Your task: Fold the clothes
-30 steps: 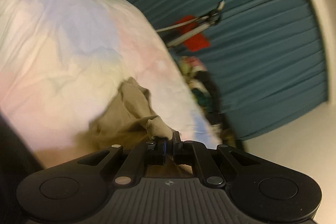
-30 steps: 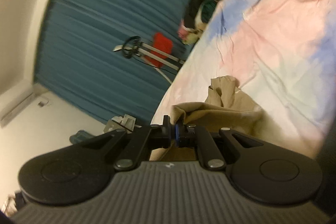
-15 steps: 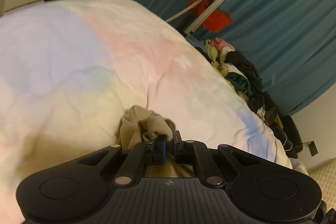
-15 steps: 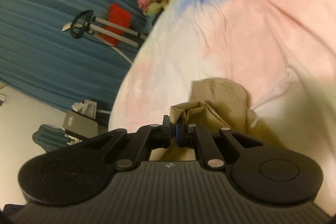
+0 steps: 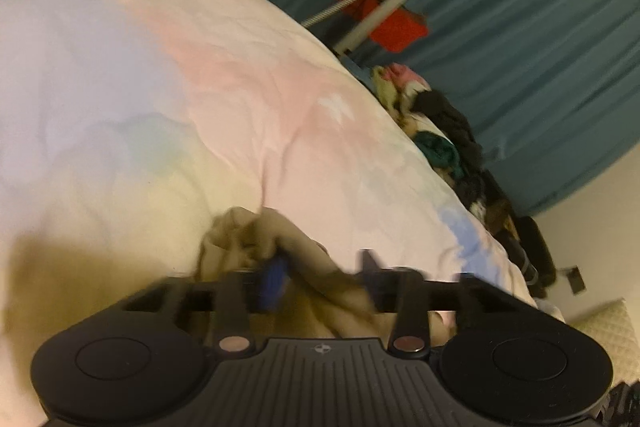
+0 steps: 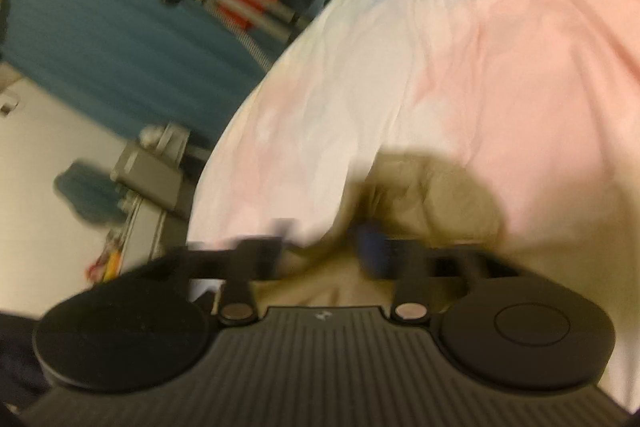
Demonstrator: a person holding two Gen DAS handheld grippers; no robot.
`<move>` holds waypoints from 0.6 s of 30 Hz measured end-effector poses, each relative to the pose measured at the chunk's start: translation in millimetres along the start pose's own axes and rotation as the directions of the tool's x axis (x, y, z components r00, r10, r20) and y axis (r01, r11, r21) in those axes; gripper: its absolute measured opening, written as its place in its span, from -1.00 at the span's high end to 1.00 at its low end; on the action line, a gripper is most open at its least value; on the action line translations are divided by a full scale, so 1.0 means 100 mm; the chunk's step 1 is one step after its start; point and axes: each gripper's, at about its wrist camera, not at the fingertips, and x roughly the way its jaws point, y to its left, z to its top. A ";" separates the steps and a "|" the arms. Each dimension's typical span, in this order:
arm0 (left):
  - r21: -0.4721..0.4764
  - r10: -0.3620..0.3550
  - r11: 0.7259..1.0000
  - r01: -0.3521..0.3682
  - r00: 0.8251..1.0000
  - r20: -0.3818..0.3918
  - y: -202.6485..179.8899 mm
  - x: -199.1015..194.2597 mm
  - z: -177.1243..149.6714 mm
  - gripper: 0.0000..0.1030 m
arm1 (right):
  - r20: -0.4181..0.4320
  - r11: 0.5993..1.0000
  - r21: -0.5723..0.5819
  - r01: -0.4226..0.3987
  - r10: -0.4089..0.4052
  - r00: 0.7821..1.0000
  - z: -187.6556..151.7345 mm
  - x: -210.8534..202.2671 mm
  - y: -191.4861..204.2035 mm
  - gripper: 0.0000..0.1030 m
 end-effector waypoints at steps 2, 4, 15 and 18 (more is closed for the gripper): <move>0.067 -0.017 0.998 0.016 1.000 0.003 -0.06 -0.12 -0.03 -0.71 | -0.004 0.996 -0.091 0.006 -0.006 1.000 -0.11 -0.09 0.16 -0.77; 0.187 -0.024 0.982 0.020 0.999 0.022 -0.17 -0.26 -0.10 -0.91 | 0.011 0.974 -0.224 0.018 -0.016 1.000 -0.25 -0.20 0.35 -0.76; 0.506 0.153 0.850 -0.146 0.988 0.028 -0.39 0.22 -0.36 -0.91 | 0.062 0.879 -0.427 0.212 -0.206 0.977 -0.31 0.18 0.30 0.27; 0.498 0.186 0.850 -0.169 0.982 0.014 -0.32 0.39 -0.32 -0.91 | 0.062 0.876 -0.421 0.234 -0.229 0.971 -0.22 0.40 0.23 0.31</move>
